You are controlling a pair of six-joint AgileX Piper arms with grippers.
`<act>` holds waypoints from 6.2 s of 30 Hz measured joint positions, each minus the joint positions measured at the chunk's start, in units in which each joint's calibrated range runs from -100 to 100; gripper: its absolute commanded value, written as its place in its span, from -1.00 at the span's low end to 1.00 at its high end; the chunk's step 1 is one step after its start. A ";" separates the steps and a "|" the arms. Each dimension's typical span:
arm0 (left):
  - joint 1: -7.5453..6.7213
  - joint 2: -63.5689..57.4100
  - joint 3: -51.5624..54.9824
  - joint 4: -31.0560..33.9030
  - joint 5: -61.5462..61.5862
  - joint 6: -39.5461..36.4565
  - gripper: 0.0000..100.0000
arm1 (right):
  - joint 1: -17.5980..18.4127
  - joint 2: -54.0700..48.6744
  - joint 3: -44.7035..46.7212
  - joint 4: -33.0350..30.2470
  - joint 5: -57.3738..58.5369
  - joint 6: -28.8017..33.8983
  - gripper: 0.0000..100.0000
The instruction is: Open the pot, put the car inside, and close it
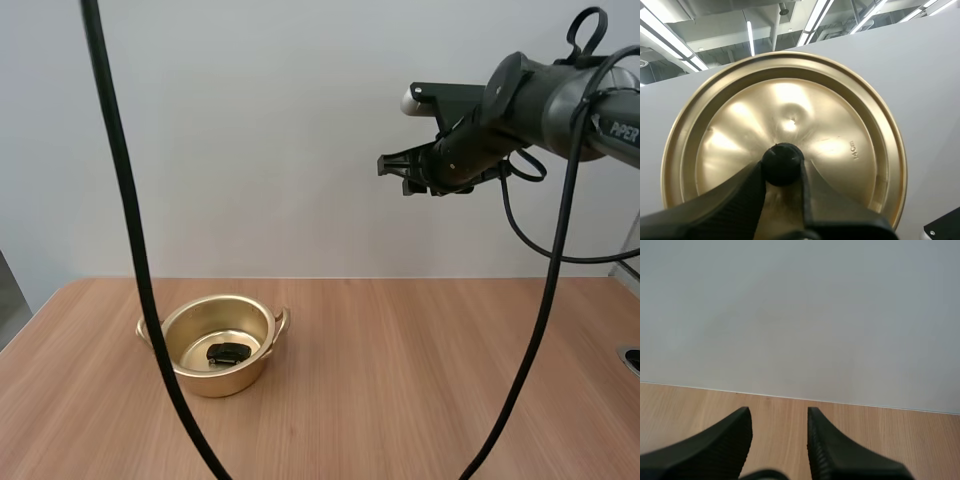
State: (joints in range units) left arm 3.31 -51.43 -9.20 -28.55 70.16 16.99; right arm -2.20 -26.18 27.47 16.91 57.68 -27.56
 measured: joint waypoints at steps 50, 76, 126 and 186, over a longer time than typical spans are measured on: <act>0.00 0.00 0.00 -0.21 3.16 0.00 -1.00 | 2.02 -3.71 63.93 -20.37 -118.99 7.86 0.20; 0.00 0.00 0.00 -1.66 3.09 -0.06 -1.00 | 2.02 -16.44 63.93 -17.76 -104.42 7.86 0.20; 0.00 -2.71 0.00 -2.75 2.68 -0.06 -1.00 | 2.02 -73.82 64.08 -13.95 -92.67 7.86 0.20; 0.00 -5.71 55.05 12.54 -5.77 -2.65 -1.00 | 2.02 -73.82 72.53 -9.98 -30.52 7.86 0.20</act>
State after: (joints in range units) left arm 3.31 -57.15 45.85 -16.01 64.39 14.33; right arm -0.18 -100.00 100.00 6.93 27.16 -19.70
